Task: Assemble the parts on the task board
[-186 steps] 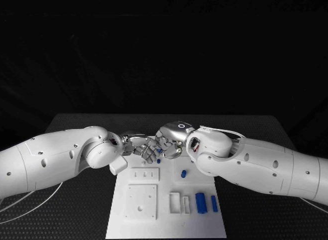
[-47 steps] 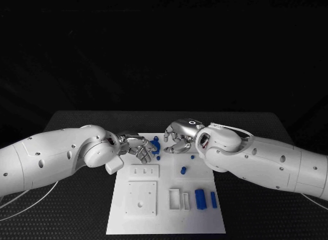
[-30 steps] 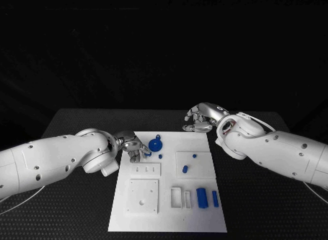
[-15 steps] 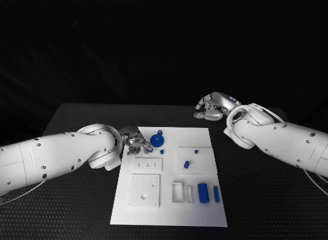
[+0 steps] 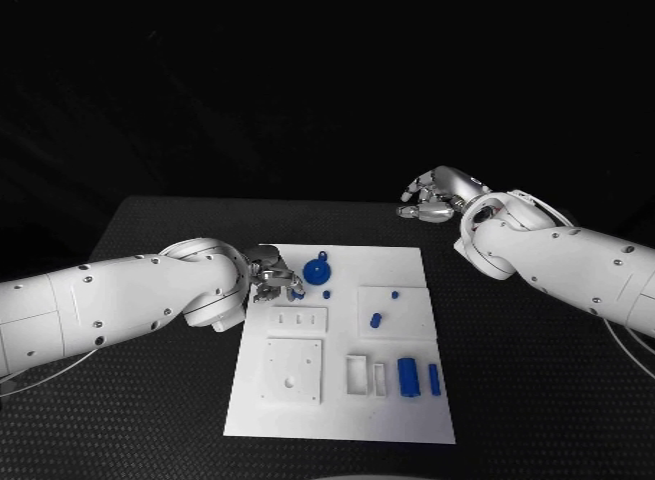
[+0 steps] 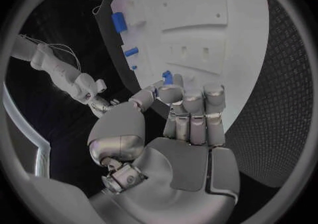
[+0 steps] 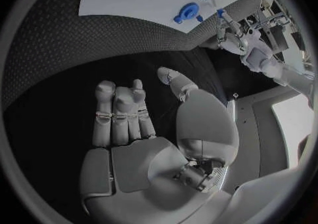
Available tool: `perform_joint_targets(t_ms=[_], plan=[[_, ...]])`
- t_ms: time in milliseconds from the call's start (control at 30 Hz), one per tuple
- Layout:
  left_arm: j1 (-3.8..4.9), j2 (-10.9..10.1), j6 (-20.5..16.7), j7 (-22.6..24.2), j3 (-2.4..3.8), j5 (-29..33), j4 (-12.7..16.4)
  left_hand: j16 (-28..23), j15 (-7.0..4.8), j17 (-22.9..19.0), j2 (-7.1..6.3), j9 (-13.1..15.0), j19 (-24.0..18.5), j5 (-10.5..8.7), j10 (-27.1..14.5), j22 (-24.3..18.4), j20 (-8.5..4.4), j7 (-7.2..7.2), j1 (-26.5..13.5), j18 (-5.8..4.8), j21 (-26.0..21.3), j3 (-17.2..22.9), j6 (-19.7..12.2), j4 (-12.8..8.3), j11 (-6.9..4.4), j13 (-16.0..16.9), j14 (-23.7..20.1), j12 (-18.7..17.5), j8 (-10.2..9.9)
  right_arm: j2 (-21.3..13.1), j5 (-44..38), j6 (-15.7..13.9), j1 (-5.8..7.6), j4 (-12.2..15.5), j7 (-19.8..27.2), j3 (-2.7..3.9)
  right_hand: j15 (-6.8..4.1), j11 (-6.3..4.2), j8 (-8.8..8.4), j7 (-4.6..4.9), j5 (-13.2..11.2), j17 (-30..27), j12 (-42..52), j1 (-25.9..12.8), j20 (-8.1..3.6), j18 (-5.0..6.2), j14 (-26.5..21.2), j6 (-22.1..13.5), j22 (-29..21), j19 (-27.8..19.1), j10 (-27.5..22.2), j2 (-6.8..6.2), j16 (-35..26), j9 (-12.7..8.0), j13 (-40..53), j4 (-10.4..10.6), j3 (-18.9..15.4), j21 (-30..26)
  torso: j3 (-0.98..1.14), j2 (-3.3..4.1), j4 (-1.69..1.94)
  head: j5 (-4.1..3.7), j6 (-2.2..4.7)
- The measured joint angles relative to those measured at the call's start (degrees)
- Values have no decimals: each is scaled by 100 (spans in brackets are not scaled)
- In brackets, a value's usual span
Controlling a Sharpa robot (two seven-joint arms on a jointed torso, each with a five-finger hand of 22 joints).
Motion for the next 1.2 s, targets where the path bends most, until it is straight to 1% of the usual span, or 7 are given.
perform_joint_targets(t_ms=[167,267,433,500,567,700,1200], plan=[[-100,10,0,-64,0,-63,-2,26,0,11,-1,27,5,55,-1,0,-5,-2,-59,1,0,8,2,8,-2,21,0,17,8,95,490,11,19,-214,120,0,126,90,0,100,-341,-411,-611,0,273,-3,-626,-100,-218,-701,-512,0,-662,23,-496,-40,92,-618,-3,-1,-3,29,-31],[-154,13,-3,-99,-2,-162,17,26,0,15,5,34,5,81,-2,-1,-5,-3,-65,1,26,11,2,11,-2,21,0,39,9,142,937,28,33,-352,233,-1,318,199,46,180,-637,-899,-1167,23,539,10,-993,-180,-477,-1193,-822,53,-1256,43,-1158,-43,234,-1176,-6,2,-3,34,-40],[-221,-1,-7,-134,-2,-387,56,26,0,15,5,36,5,83,-4,-1,-5,-3,-65,1,26,12,2,12,-3,21,0,39,9,195,1531,37,73,-471,354,-2,451,257,47,230,-666,-1103,-1420,12,640,14,-1232,-146,-594,-1452,-1001,65,-1527,44,-1442,-57,249,-1437,-9,5,-3,42,-44],[-239,-8,-8,-143,-2,-480,69,53,0,26,9,36,5,83,-4,-1,-5,-2,-69,1,26,12,3,12,-3,34,0,57,9,224,1763,48,80,-530,396,-1,842,535,47,347,-572,-1592,-2223,-98,815,-111,-1880,-244,-912,-2204,-1489,109,-2323,45,-2088,-43,440,-2097,-9,8,-6,44,-40],[-250,-11,-13,-150,-2,-556,77,71,0,30,20,33,5,83,-5,-1,-5,-1,-81,2,48,12,4,12,-3,39,0,71,9,242,1974,59,86,-581,434,-1,1085,694,47,372,-527,-2147,-2930,-108,978,-267,-2043,-356,-1221,-2515,-1468,106,-3018,70,-2876,-74,501,-2572,-10,9,-7,43,-42],[-286,-15,-22,-164,-2,-693,107,71,-1,30,25,4,5,75,-29,-2,-5,-1,-112,1,48,12,5,12,21,45,1,72,-46,267,2388,85,88,-669,520,-1,1295,784,67,391,-511,-2863,-3621,-47,1160,-270,-2147,-458,-1552,-2830,-1230,167,-3828,98,-3867,-125,463,-3077,-9,9,-8,26,-69],[-396,-39,-21,-183,4,-989,198,71,-18,34,-18,-133,3,7,-50,-3,-2,-22,-161,25,92,69,26,43,41,44,18,105,-180,348,3280,227,96,-832,762,-1,1421,823,96,414,-511,-3629,-4141,76,1354,-264,-2130,-498,-1715,-3037,-927,290,-4348,57,-4979,-168,338,-3456,-16,5,1,-4,-153]])
